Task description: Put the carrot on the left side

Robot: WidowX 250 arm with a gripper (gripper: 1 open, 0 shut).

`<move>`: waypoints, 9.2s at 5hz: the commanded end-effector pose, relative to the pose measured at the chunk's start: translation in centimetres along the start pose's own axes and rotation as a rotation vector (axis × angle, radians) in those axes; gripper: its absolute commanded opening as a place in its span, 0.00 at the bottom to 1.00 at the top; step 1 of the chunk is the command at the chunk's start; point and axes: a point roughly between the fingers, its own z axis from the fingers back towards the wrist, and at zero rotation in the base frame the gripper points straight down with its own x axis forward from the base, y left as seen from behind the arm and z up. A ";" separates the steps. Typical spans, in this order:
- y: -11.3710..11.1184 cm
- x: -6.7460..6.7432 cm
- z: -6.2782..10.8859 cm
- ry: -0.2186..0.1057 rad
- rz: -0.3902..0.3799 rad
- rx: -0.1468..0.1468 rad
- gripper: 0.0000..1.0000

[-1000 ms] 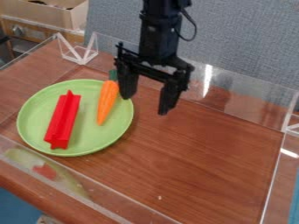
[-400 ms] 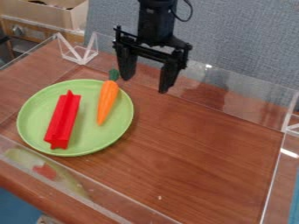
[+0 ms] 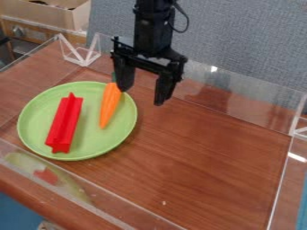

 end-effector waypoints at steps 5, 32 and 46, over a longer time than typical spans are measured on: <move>-0.9 0.0 2.2 -0.072 0.066 0.010 1.00; 3.0 9.2 -2.9 -0.092 0.175 -0.069 0.00; 7.8 2.1 -1.1 -0.136 0.111 -0.032 1.00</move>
